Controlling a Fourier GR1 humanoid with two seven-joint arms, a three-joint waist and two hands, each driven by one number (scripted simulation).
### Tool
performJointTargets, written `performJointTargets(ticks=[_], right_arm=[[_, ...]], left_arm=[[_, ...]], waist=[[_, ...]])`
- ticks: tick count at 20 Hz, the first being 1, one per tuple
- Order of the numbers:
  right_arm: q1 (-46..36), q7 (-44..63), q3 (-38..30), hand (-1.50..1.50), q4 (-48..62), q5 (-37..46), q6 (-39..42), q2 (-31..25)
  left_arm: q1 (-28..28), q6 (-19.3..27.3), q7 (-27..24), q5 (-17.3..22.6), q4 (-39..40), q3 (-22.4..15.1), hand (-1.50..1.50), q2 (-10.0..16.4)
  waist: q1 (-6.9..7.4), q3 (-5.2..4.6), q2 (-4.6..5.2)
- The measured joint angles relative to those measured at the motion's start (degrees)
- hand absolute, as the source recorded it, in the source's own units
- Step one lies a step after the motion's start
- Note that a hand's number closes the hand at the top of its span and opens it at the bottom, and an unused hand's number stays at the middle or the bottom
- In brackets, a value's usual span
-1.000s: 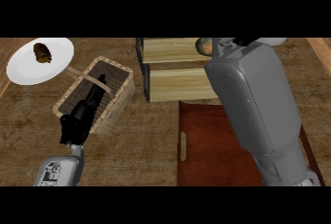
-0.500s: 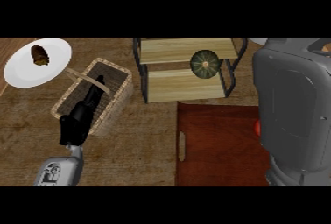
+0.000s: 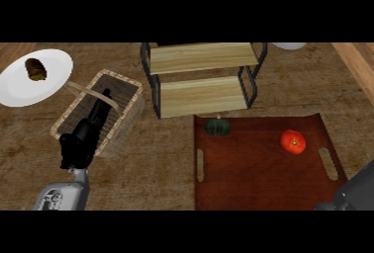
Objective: Pick the squash from the tray and place it in the tiered shelf
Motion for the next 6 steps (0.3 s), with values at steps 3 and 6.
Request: performJointTargets(ticks=[3, 6], right_arm=[[5.29, -1.04, -2.46, -1.50, -6.78, -4.32, 7.07, -1.86], [9.82, -1.44, -6.03, -1.50, -14.28, -10.12, 13.51, -3.22]], left_arm=[[0.71, 0.17, -0.48, -0.17, -0.12, 0.07, 0.00, 0.03], [1.12, 0.06, -0.86, -0.17, -0.39, 0.06, 0.00, 0.13]], waist=[[-0.34, 0.05, -0.02], [-0.47, 0.07, -0.05]])
